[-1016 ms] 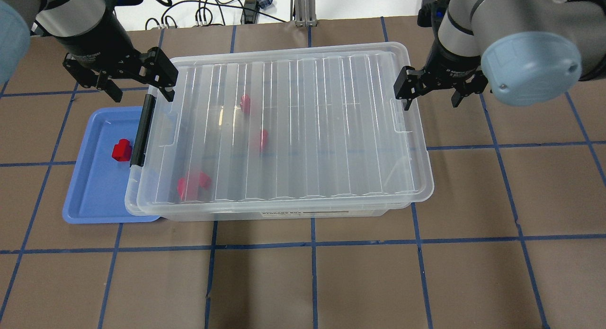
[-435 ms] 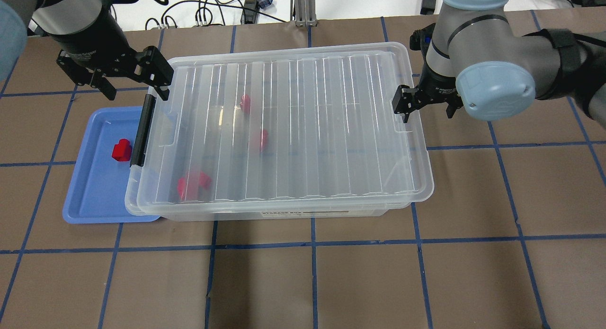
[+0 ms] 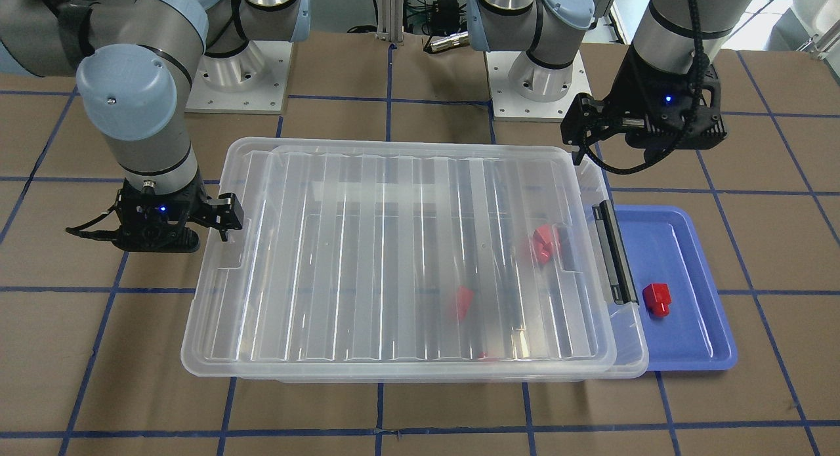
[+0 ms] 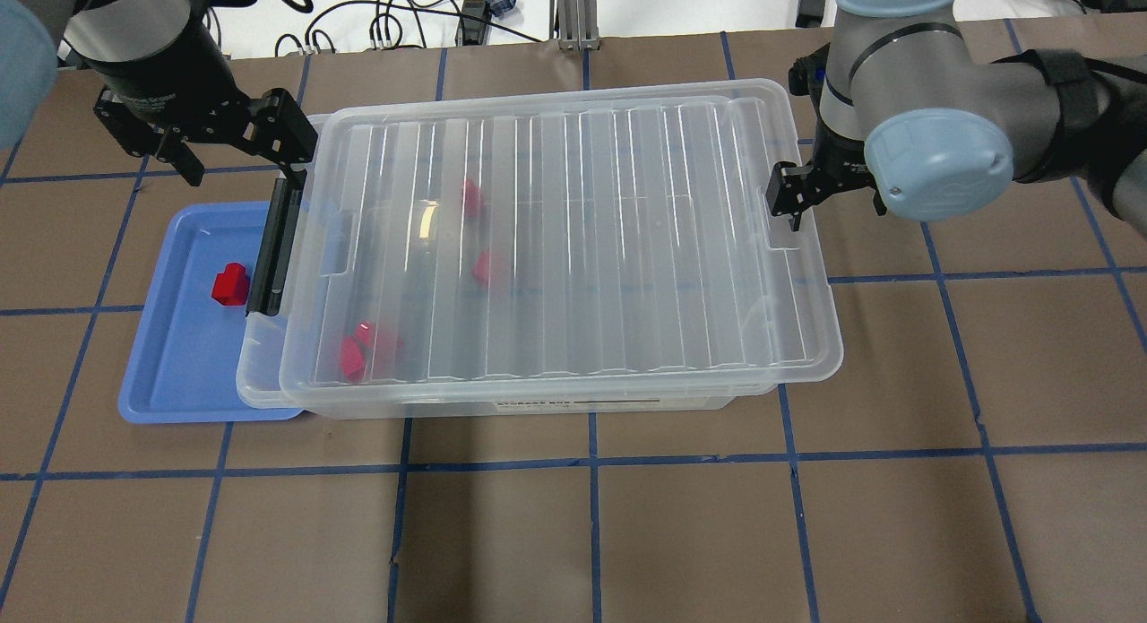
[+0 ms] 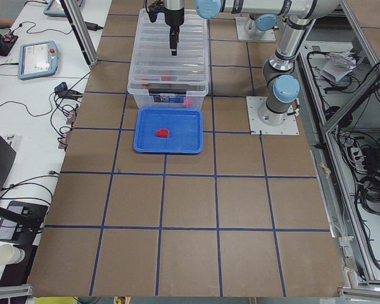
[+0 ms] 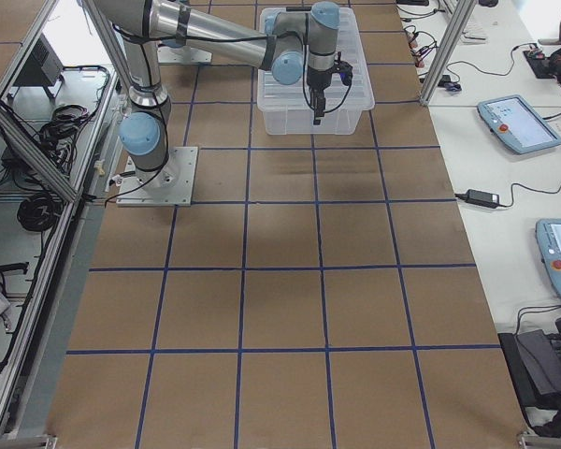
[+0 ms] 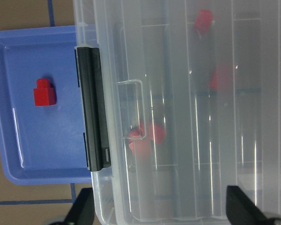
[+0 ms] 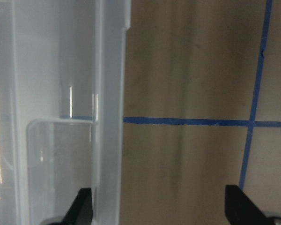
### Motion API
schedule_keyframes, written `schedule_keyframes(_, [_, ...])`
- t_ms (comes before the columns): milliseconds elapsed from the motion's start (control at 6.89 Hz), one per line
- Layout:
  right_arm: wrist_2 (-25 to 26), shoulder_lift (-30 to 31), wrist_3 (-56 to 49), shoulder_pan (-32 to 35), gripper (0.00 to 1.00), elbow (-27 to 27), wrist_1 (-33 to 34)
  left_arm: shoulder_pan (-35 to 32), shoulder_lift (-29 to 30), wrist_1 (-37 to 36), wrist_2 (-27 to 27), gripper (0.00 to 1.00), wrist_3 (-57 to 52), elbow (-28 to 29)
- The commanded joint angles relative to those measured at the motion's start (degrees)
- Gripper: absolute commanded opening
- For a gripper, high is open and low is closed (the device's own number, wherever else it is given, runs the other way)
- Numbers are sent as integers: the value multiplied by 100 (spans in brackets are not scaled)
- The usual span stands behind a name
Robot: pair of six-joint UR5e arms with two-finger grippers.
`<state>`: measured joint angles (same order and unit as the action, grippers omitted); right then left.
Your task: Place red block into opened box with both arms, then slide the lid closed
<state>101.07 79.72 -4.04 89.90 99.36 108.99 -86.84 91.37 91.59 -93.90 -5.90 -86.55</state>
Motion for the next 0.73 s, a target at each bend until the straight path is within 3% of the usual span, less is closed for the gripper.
schedule_keyframes(0, [212,0,-192,-366,100,-13,-149,9,-22,-27,232,100,-43,-54])
schedule_keyframes(581, [221,79,-544,-903,100,-13,-370,-35,100,-210,250,100,-95,77])
